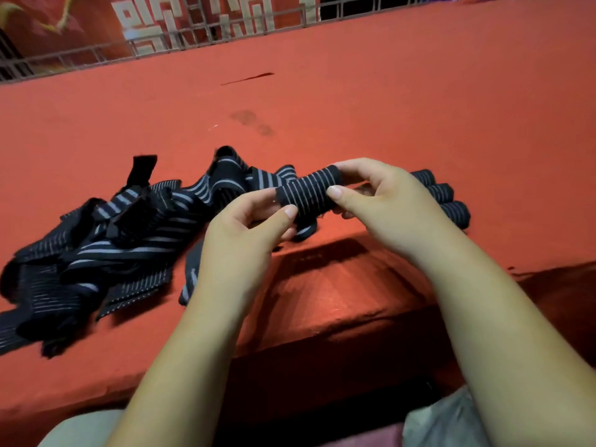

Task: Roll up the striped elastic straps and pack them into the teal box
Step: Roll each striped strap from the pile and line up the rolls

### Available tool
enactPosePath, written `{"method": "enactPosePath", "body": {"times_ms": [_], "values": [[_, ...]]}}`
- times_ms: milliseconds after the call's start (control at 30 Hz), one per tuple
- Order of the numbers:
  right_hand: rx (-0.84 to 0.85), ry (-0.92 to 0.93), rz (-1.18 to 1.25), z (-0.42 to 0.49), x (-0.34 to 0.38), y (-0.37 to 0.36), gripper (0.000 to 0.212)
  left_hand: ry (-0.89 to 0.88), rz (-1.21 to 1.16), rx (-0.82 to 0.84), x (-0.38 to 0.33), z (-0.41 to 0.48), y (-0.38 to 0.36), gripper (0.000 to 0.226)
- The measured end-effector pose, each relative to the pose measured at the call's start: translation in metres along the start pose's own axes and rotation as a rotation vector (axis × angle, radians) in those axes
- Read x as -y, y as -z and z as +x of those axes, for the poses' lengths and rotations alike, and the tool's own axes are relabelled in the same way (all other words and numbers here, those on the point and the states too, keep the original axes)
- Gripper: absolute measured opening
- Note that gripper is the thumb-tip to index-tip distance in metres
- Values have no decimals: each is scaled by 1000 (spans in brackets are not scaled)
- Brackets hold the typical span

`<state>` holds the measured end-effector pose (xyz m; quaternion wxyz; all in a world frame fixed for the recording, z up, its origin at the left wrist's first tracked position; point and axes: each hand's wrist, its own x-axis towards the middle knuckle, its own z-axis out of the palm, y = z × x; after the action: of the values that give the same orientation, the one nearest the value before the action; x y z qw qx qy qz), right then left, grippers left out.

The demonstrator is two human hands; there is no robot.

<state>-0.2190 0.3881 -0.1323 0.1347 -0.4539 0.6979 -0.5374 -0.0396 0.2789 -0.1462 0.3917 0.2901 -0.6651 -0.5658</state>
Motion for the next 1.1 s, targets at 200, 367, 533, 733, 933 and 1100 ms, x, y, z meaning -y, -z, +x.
{"method": "enactPosePath", "body": {"times_ms": [200,367,533,733,933,1100], "values": [[-63,-52,21,5,-17,34,17,12,-40,30,-5,7,-41,28],[-134,-89,39,1,-26,65,18,25,-53,76,-6,18,-75,24],[-175,-110,31,-5,-38,89,26,74,-90,131,-6,22,-106,26],[-157,-180,30,-18,-49,111,17,125,-74,179,3,13,-126,25],[-98,-215,35,-39,-59,120,19,137,-90,186,15,-10,-130,25],[-77,-259,2,-66,-65,130,14,173,-98,233,23,-28,-140,25]]}}
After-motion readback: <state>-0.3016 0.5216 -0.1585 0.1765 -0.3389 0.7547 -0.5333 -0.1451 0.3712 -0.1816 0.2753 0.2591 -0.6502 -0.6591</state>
